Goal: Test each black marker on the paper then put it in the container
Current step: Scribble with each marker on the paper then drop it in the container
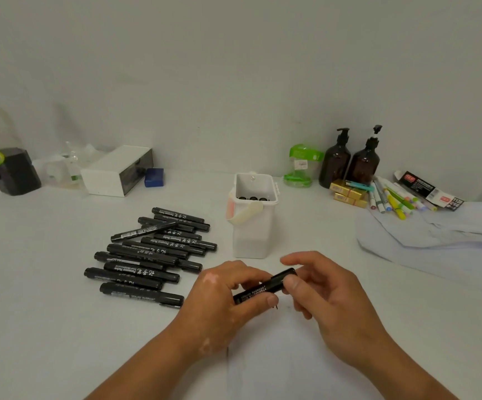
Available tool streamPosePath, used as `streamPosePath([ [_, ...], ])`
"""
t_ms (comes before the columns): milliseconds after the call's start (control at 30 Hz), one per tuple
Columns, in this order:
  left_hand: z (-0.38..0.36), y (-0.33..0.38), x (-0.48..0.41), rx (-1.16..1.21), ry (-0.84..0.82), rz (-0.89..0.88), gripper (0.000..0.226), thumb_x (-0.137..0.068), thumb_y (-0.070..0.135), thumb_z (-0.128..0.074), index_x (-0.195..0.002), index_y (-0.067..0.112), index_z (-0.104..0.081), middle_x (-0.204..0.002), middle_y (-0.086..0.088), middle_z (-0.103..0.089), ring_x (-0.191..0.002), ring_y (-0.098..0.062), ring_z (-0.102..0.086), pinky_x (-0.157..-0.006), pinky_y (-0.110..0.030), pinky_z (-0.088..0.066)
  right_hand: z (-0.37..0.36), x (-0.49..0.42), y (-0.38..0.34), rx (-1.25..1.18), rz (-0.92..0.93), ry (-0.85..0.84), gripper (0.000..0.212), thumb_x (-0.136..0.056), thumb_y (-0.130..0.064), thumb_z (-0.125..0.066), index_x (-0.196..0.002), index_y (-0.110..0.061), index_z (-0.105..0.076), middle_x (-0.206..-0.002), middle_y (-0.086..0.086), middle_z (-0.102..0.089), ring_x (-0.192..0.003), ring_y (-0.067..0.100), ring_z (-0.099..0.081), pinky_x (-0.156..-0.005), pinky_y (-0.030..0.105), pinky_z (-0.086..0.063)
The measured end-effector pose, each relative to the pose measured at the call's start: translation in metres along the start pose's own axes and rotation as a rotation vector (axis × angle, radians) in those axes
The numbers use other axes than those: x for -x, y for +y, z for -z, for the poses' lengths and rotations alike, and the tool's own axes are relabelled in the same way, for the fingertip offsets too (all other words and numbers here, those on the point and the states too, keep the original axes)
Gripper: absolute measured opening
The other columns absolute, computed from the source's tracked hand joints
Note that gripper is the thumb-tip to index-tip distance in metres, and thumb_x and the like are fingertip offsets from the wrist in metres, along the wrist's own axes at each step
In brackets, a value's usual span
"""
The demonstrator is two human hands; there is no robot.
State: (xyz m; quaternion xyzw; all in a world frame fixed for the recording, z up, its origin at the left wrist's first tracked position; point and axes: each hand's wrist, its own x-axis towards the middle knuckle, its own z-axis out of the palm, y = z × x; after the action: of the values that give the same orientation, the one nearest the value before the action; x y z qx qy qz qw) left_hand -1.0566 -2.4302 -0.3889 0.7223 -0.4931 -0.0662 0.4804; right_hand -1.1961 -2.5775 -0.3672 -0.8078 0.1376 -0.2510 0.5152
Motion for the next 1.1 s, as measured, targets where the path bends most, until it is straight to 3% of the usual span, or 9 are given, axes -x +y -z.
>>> streamPosePath([
  [100, 0.004, -0.002, 0.0, 0.001, -0.01, 0.004, 0.027, -0.076, 0.058, -0.069, -0.099, 0.045, -0.072, -0.091, 0.025, -0.066, -0.093, 0.001, -0.058, -0.078, -0.006, -0.04, 0.005, -0.003, -0.008, 0.215, 0.065, 0.004, 0.021, -0.09, -0.025, -0.076, -0.095, -0.044, -0.071, -0.078, -0.012, -0.071, -0.067, 0.009, -0.063, -0.062, 0.015, -0.049],
  [167, 0.008, -0.005, -0.002, 0.025, -0.001, 0.041, 0.024, -0.077, 0.058, -0.071, -0.098, 0.045, -0.072, -0.091, 0.025, -0.067, -0.092, 0.002, -0.06, -0.077, -0.007, -0.042, 0.016, -0.01, -0.024, 0.31, 0.106, 0.032, 0.023, -0.086, -0.023, -0.076, -0.092, -0.045, -0.071, -0.076, -0.013, -0.07, -0.064, 0.011, -0.062, -0.058, 0.015, -0.047],
  [333, 0.019, -0.012, -0.009, 0.195, 0.198, 0.199, 0.01, -0.084, 0.04, -0.074, -0.093, 0.045, -0.073, -0.084, 0.017, -0.072, -0.077, -0.003, -0.065, -0.07, -0.013, -0.051, 0.063, -0.05, -0.081, 0.337, 0.256, 0.225, 0.009, -0.081, -0.031, -0.076, -0.087, -0.037, -0.073, -0.071, -0.002, -0.07, -0.064, 0.022, -0.062, -0.06, 0.035, -0.049],
  [400, 0.021, -0.014, -0.01, 0.263, 0.237, 0.248, 0.011, -0.086, 0.035, -0.073, -0.092, 0.045, -0.073, -0.083, 0.015, -0.073, -0.075, -0.003, -0.066, -0.071, -0.017, -0.054, 0.074, -0.069, -0.105, 0.371, 0.316, 0.298, 0.009, -0.076, -0.033, -0.07, -0.085, -0.034, -0.073, -0.069, -0.004, -0.071, -0.059, 0.018, -0.063, -0.057, 0.03, -0.05],
  [467, 0.021, -0.014, -0.01, 0.291, 0.219, 0.269, 0.011, -0.088, 0.032, -0.072, -0.089, 0.043, -0.073, -0.079, 0.012, -0.073, -0.072, -0.003, -0.065, -0.072, -0.02, -0.055, 0.076, -0.089, -0.123, 0.431, 0.344, 0.313, 0.004, -0.081, -0.03, -0.072, -0.084, -0.032, -0.073, -0.069, -0.011, -0.072, -0.053, 0.007, -0.064, -0.051, 0.017, -0.049],
  [600, 0.017, -0.013, -0.009, 0.248, 0.173, 0.251, 0.011, -0.088, 0.027, -0.073, -0.084, 0.037, -0.074, -0.071, 0.012, -0.07, -0.063, 0.0, -0.059, -0.062, -0.014, -0.048, 0.051, -0.129, -0.133, 0.714, 0.334, 0.263, 0.002, -0.085, -0.033, -0.071, -0.087, -0.033, -0.072, -0.073, -0.014, -0.072, -0.064, 0.004, -0.066, -0.062, 0.014, -0.047],
  [767, 0.017, -0.014, -0.008, 0.221, 0.154, 0.242, 0.009, -0.088, 0.026, -0.072, -0.083, 0.032, -0.075, -0.067, 0.011, -0.067, -0.06, -0.001, -0.057, -0.059, -0.014, -0.048, 0.016, -0.166, -0.115, 0.947, 0.259, 0.091, 0.005, -0.089, -0.034, -0.063, -0.092, -0.035, -0.067, -0.085, -0.009, -0.071, -0.083, 0.018, -0.065, -0.076, 0.032, -0.055],
  [967, 0.016, -0.015, -0.009, 0.221, 0.142, 0.235, 0.007, -0.088, 0.028, -0.072, -0.084, 0.032, -0.075, -0.067, 0.01, -0.065, -0.06, -0.002, -0.056, -0.059, -0.015, -0.048, -0.016, -0.181, -0.083, 1.048, 0.225, -0.03, 0.017, -0.092, -0.028, -0.061, -0.103, -0.023, -0.072, -0.096, -0.004, -0.066, -0.087, 0.02, -0.053, -0.073, 0.03, -0.046],
  [1100, 0.017, -0.015, -0.009, 0.232, 0.147, 0.23, 0.006, -0.088, 0.028, -0.073, -0.084, 0.032, -0.075, -0.066, 0.01, -0.065, -0.06, -0.003, -0.057, -0.058, -0.015, -0.048, -0.028, -0.181, -0.073, 1.031, 0.157, -0.064, 0.02, -0.092, -0.032, -0.059, -0.101, -0.023, -0.075, -0.103, 0.002, -0.073, -0.088, 0.023, -0.063, -0.076, 0.036, -0.056],
])
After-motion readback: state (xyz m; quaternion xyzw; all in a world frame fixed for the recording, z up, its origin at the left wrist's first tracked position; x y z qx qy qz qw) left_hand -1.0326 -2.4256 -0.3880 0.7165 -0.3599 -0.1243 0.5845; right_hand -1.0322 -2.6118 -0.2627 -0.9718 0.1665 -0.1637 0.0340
